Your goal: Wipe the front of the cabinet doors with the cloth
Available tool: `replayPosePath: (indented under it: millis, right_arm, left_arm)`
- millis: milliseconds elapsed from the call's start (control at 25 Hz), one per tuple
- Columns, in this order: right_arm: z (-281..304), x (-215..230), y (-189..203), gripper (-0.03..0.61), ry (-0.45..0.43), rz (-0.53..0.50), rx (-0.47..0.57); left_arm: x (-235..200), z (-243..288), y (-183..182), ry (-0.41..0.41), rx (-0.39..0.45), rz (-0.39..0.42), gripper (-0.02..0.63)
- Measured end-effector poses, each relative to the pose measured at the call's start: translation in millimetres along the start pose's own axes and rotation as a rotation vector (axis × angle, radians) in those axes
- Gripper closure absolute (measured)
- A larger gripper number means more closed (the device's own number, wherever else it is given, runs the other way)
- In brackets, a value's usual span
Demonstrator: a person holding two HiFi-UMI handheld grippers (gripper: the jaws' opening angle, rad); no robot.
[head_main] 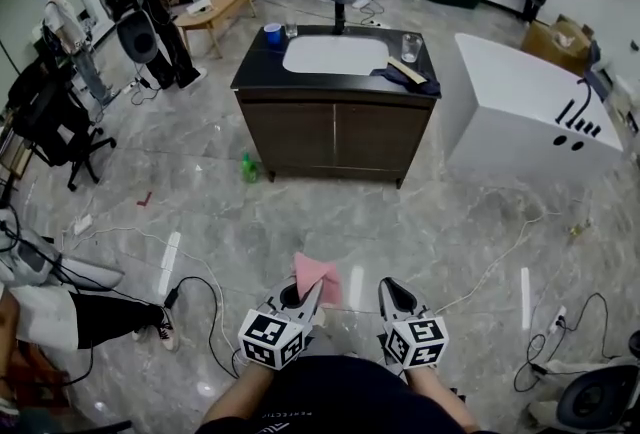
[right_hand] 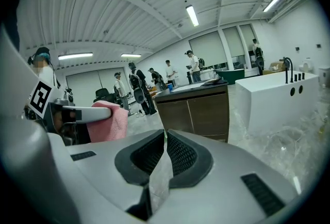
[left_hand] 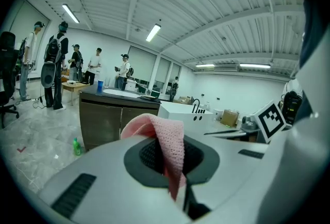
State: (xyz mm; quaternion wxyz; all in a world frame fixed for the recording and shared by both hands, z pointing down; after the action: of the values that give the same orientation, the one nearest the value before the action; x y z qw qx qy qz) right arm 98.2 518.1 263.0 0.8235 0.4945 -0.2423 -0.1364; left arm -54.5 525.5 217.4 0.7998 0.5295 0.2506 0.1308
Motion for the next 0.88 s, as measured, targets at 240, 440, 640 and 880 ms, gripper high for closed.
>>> replayPosePath:
  millis: [240,440,640,880]
  right_arm:
    - [40,-4,-16,0.535,-0.005,-0.004,-0.016]
    - [75,-9,-27,0.535,0.008,-0.003,-0.031]
    - [111,-14,-36,0.535,0.025,-0.002,-0.059]
    - [138,-18,-43,0.536,0.061,-0.003,-0.071]
  left_arm:
    - [-34,17,-19,0.011,0.002,-0.004,0.601]
    - [-71,24,-27,0.015,-0.009,0.002,0.601]
    - [-110,29,-30,0.023,-0.027,-0.021,0.601]
    - [-154,35,-38,0.029,-0.045,-0.016,0.601]
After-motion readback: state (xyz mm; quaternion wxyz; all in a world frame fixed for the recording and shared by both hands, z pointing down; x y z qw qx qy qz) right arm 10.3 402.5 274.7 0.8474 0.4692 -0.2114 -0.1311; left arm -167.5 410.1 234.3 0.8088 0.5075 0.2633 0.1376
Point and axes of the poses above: the fingertips, and each gripper's own axes: z forward along the fingers, x to its right, y out of its underside, the point moved 2 cm from there along -z, backward along the fingers, and after that the axes turned 1 degree about -z, right-handed, at the moved point
